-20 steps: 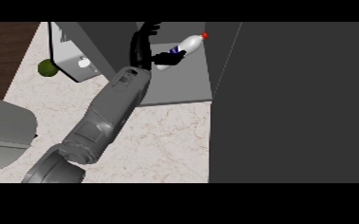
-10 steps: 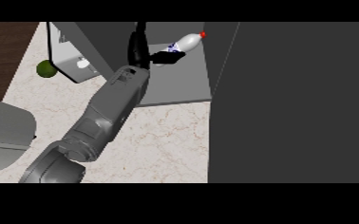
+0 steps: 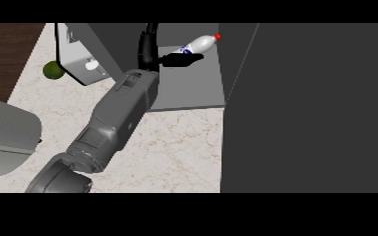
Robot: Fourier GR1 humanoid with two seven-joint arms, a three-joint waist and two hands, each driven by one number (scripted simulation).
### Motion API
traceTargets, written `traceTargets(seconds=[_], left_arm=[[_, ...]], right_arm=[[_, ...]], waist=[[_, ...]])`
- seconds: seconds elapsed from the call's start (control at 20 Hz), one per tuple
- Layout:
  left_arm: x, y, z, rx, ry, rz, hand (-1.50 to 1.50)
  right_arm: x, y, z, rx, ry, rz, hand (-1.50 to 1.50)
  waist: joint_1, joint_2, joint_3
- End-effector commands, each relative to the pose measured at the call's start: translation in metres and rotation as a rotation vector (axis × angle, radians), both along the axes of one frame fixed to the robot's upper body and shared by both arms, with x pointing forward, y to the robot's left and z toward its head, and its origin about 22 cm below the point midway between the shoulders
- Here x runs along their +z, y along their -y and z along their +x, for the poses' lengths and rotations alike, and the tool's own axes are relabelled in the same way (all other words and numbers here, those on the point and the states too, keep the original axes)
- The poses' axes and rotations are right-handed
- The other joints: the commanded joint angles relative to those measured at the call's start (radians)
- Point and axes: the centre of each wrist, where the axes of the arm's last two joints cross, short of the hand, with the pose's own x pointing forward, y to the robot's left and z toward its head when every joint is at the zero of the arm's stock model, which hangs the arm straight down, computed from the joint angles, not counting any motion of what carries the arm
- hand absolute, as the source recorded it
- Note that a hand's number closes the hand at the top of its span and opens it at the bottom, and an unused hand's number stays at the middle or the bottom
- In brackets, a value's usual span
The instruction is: Pick up the bottled water, place it into the cabinet and close the cabinet
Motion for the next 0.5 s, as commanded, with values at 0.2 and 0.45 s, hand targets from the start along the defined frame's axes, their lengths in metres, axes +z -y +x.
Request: traceTargets(seconds=[0.2,0.45], left_arm=[[-0.017,-0.037,-0.006,-0.102,0.084,-0.117,-1.5],[-0.006,-0.02,-0.007,-0.179,0.101,-0.162,-1.5]], right_arm=[[0.009,0.006,-0.002,-0.028,-0.007,0.007,-1.5],[-0.005,0.006,-0.007,-0.051,-0.022,-0.006,-1.5]], waist=[[0.05,-0.016,-0.003],[0.078,-0.029,-0.002]])
